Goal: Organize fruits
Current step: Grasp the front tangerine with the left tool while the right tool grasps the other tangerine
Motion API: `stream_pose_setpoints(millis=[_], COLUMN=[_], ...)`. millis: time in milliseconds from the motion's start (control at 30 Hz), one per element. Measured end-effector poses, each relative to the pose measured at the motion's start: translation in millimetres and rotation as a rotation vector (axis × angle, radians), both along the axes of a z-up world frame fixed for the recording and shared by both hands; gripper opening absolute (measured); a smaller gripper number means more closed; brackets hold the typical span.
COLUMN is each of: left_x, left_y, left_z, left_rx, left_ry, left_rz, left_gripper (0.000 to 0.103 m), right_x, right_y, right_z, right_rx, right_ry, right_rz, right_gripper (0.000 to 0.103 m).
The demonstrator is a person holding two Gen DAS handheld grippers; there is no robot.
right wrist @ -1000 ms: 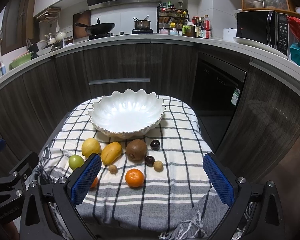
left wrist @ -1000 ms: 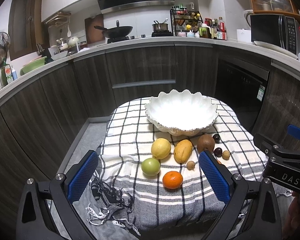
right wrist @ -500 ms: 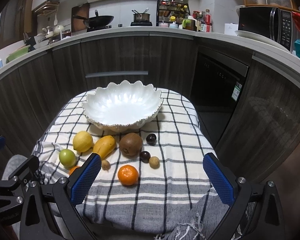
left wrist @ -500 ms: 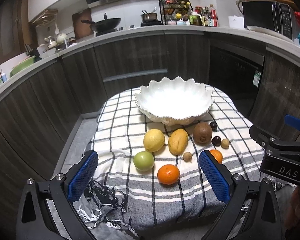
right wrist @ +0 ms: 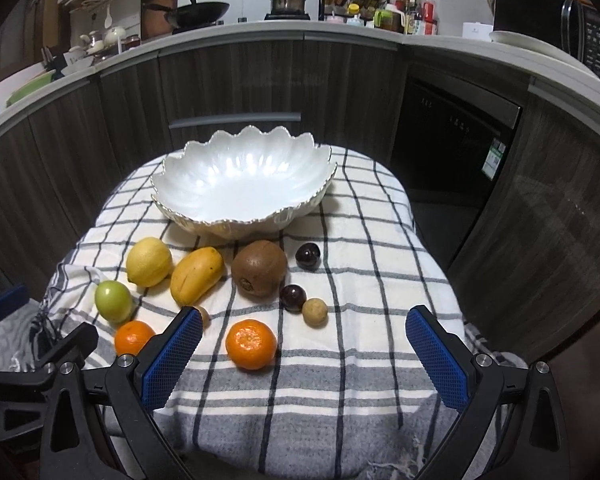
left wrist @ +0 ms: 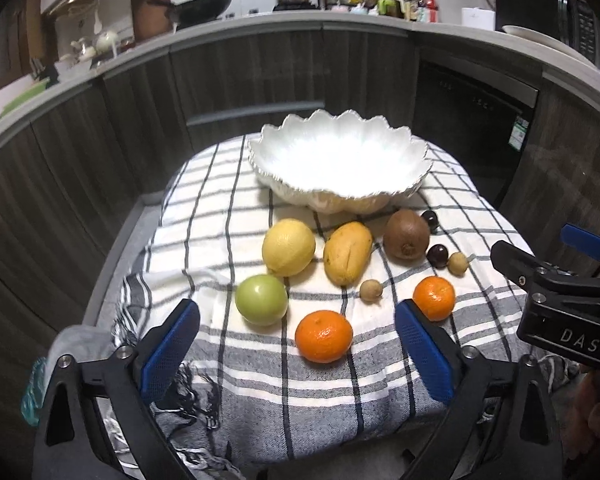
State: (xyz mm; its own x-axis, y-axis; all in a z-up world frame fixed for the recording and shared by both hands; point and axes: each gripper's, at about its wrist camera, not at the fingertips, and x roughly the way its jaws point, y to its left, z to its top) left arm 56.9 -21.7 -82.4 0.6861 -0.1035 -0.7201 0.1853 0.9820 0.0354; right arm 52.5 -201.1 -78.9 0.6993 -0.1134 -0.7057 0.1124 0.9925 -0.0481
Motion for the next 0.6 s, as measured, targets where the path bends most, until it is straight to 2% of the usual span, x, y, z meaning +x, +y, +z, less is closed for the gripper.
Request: stream_pose_setpoints(millis=[300,600], left_x=[19.2,31.7], left_y=[-1.3,-6.4], left_z=[-34.2,-61.0], left_rx=[-0.004,-0.015], left_ry=[0.092,0.176], left_rz=[0.006,-0.005], left_gripper=[0.097,0.097], right_x=[20.5,33.7], right_y=[3.7,-0.7], right_z=[-25.9,-48.3], right_rx=[0.043,0.038], right_ry=[0.051,0.098], right_rz=[0.020,0.004], right_gripper=[0.102,0.102])
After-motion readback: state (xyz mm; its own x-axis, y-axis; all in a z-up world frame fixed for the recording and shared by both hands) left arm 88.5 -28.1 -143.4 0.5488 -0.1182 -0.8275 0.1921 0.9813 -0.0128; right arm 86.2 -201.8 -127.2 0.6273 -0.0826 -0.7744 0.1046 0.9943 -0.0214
